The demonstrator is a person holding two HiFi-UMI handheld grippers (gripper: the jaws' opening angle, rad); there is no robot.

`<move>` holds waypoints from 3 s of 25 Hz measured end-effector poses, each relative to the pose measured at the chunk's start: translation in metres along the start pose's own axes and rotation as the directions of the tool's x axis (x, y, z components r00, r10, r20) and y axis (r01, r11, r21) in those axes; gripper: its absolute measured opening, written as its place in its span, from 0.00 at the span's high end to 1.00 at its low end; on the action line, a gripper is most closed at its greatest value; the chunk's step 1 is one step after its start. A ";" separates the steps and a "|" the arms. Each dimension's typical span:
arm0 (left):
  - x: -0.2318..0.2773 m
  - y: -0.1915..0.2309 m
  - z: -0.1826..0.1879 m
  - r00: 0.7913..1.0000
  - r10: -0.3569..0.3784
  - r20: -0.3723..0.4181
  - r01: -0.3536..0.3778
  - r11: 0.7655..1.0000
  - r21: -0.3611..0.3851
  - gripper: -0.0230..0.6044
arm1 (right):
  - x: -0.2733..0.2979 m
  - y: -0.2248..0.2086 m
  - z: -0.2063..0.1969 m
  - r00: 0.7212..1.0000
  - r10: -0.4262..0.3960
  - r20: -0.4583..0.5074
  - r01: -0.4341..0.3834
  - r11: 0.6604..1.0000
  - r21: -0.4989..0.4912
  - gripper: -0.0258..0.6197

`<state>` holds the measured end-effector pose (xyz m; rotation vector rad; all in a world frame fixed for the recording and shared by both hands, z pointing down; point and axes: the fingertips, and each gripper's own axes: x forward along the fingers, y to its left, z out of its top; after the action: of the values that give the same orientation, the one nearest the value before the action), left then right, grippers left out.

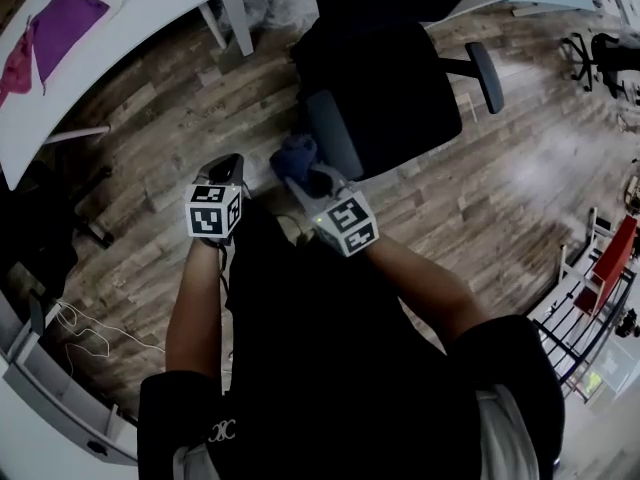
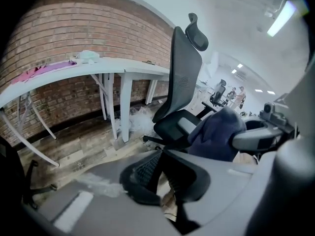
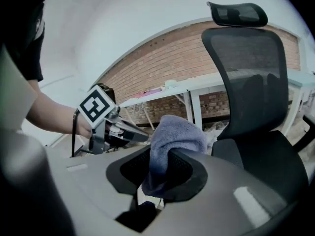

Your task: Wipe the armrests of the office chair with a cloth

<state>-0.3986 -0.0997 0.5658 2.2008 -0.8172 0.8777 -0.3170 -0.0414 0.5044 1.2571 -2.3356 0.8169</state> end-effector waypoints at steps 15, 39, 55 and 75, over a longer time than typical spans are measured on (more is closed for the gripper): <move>0.003 0.090 -0.044 0.988 -0.110 -0.106 0.117 0.991 0.062 0.95 | 0.096 -0.083 -0.080 0.758 -0.636 -0.144 0.651 0.724 0.229 0.83; 0.042 0.106 -0.099 0.965 -0.205 -0.162 0.214 0.976 0.041 0.95 | 0.159 -0.204 -0.131 0.597 -0.767 -0.236 0.777 0.480 0.407 0.83; 0.051 0.122 -0.130 0.953 -0.192 -0.234 0.215 0.974 0.077 0.95 | 0.163 -0.227 -0.217 0.532 -0.757 -0.379 0.818 0.345 0.460 0.83; 0.004 0.056 -0.037 0.944 -0.250 -0.217 0.298 0.927 0.229 0.95 | 0.082 -0.111 -0.093 0.668 -0.725 -0.165 0.679 0.504 0.534 0.83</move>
<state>-0.4504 -0.1082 0.6078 2.3392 -0.3058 1.0735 -0.2636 -0.0815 0.6566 2.3043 -1.3494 1.1691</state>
